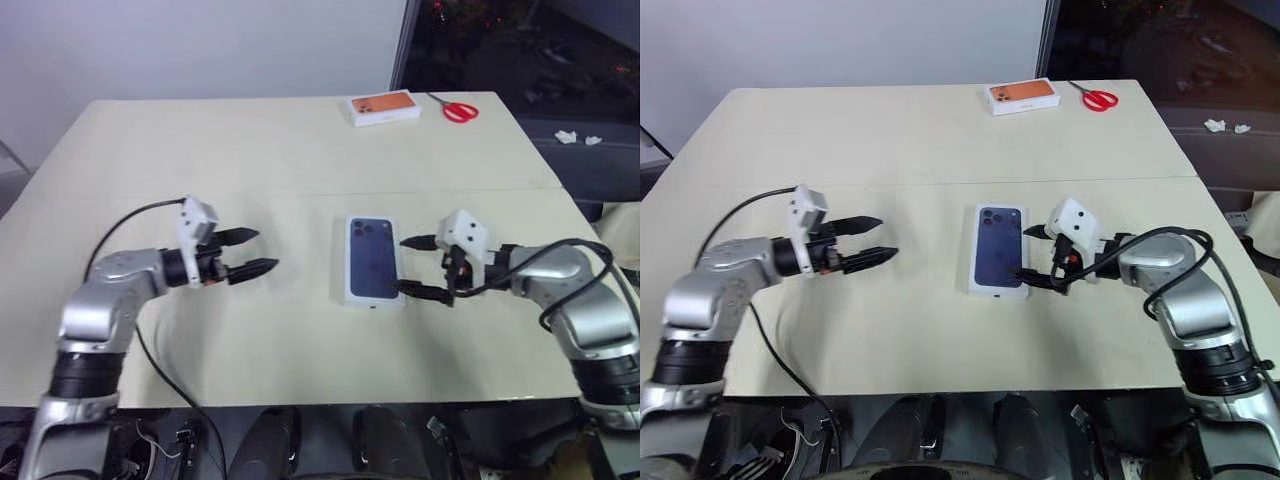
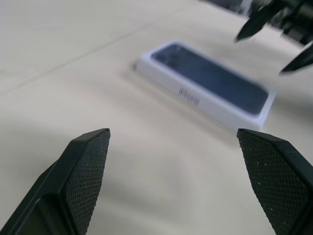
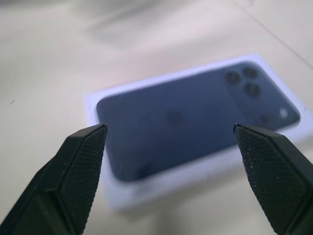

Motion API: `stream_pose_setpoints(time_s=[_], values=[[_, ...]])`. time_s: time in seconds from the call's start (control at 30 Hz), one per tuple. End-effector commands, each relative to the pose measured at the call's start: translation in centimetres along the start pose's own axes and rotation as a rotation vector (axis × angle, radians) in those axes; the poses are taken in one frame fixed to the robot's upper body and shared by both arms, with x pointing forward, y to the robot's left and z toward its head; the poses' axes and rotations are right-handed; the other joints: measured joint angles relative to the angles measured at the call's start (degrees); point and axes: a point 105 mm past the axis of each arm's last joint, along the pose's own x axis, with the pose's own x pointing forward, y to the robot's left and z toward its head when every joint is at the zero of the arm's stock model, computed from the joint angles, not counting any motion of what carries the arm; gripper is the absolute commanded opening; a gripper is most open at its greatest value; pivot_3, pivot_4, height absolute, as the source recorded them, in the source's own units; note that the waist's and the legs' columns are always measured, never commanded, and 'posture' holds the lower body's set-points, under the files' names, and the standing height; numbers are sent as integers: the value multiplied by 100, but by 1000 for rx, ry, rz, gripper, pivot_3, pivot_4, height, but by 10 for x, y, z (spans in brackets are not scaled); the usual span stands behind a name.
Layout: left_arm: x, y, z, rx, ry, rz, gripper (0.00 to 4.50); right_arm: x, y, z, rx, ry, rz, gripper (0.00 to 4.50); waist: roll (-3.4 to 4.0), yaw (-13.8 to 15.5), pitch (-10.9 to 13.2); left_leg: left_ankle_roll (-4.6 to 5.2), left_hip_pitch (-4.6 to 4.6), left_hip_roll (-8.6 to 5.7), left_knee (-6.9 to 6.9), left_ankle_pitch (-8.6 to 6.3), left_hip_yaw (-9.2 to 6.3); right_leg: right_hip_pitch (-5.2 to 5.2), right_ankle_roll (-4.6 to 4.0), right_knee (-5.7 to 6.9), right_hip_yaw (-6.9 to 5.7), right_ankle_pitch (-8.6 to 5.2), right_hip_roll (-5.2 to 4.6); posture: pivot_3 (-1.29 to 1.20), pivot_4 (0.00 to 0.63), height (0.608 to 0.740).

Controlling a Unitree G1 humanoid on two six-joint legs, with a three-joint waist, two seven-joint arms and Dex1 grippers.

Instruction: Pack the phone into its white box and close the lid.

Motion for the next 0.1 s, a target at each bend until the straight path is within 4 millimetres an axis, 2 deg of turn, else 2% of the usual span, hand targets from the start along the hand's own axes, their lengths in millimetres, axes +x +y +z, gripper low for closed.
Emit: stream_pose_setpoints(time_s=[0.03, 0.1], values=[[-19, 2, 9, 49, -26, 32, 4500, -19, -5, 12, -45, -35, -10, 4471, 0, 5, 0, 0, 0, 0, -1, 0, 0, 0, 0, 0, -1, 0, -1, 0, 150, 740], [-28, 6, 6, 49, -16, 63, 4500, -26, -7, 8, -28, -32, -14, 4471, -1, 5, 0, 2, 0, 0, -3, -2, 0, 1, 0, -3, -2, 0, -3, 0, 150, 740]])
